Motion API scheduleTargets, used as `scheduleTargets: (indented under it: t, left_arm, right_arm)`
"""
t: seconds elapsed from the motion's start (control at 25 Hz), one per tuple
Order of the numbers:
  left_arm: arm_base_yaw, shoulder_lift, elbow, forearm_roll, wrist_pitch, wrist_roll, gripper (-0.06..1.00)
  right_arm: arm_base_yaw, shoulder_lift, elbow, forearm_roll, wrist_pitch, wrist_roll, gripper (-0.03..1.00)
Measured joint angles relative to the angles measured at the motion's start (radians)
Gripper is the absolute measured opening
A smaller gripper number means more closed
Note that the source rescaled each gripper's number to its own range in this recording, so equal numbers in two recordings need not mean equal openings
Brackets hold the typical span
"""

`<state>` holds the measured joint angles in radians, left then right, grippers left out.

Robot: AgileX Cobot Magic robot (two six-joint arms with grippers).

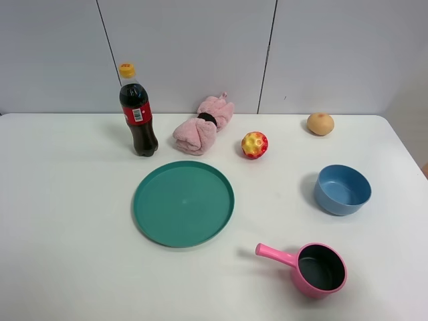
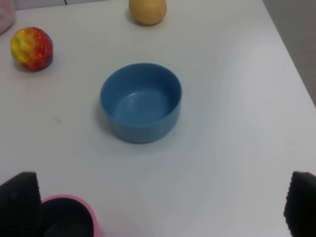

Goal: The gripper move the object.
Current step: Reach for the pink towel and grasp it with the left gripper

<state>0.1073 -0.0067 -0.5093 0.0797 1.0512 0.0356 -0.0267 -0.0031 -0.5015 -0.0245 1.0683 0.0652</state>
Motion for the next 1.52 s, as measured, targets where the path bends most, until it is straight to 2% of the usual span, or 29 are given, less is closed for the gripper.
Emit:
scheduleTargets:
  t: [1.28,1.52]
  left_arm:
    - [0.0,0.0,0.0,0.0,-0.001,0.0,1.0]
    - [0.0,0.097,-0.056,-0.01,0.0,0.002,1.0]
  right_arm:
    - [0.0,0.0,0.0,0.0,0.0,0.0,1.0]
    - [0.0,0.0,0.0,0.0,0.0,0.0,1.0]
